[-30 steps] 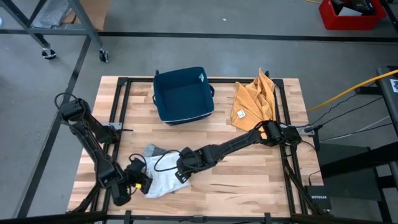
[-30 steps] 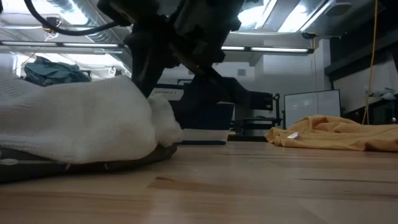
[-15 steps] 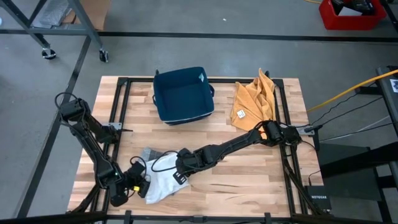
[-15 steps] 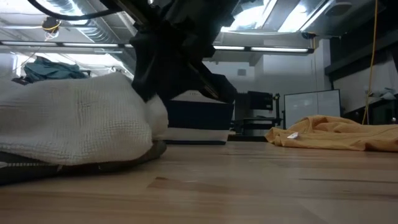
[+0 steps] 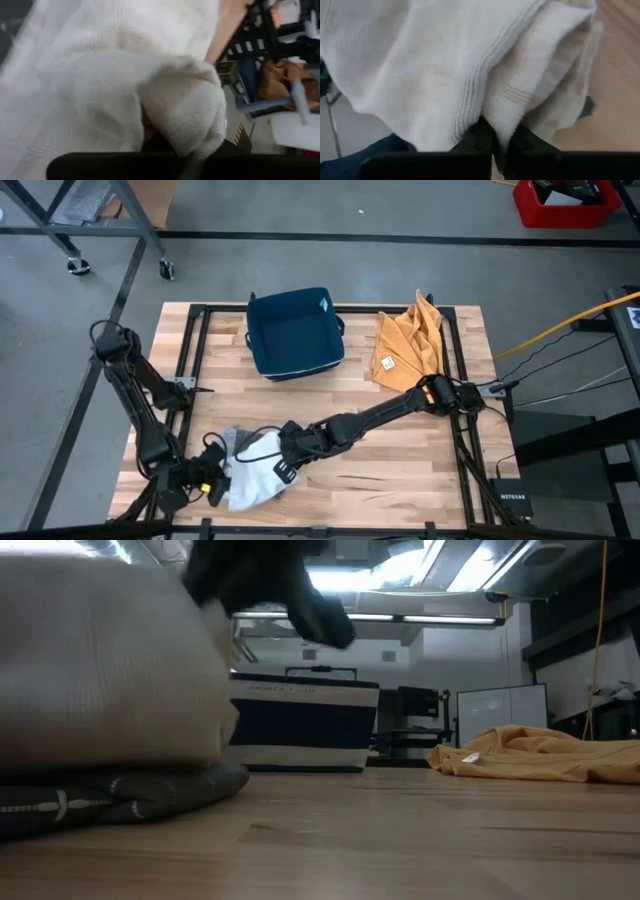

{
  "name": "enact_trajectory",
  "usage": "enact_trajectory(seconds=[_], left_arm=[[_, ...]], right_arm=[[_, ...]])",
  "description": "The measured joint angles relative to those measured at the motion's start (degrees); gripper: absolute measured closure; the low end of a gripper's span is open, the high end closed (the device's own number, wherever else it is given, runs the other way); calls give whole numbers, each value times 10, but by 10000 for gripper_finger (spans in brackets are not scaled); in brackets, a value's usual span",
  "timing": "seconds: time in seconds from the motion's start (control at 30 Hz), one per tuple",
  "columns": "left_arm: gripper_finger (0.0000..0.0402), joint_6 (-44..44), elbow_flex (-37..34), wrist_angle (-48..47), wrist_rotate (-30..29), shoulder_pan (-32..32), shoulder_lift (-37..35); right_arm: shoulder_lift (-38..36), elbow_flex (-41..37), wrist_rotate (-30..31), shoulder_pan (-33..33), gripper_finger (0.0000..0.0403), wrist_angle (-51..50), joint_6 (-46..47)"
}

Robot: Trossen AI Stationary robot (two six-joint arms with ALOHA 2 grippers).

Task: Fold towel
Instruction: Stack the folded white patterned towel on top of the folded gray patterned towel

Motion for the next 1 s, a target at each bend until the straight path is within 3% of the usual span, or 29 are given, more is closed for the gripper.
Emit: enact_trajectory(seconds=[0.13, 0.3, 0.53, 0.7, 1.0], left_arm=[[398, 28, 12, -43, -10, 5, -47], [400, 58, 14, -66, -19, 5, -108], [400, 92, 14, -119, -27, 5, -186], [400, 104, 14, -197, -47, 5, -249], [400, 121, 14, -337, -58, 41, -316]], right_arm=[[-1, 28, 19, 4, 373, -5, 0], [-2, 68, 49, 3, 392, -11, -20], [-2, 129, 112, -5, 382, -38, -45], [-2, 161, 166, -17, 391, -69, -50], [-2, 172, 195, -40, 387, -73, -43]])
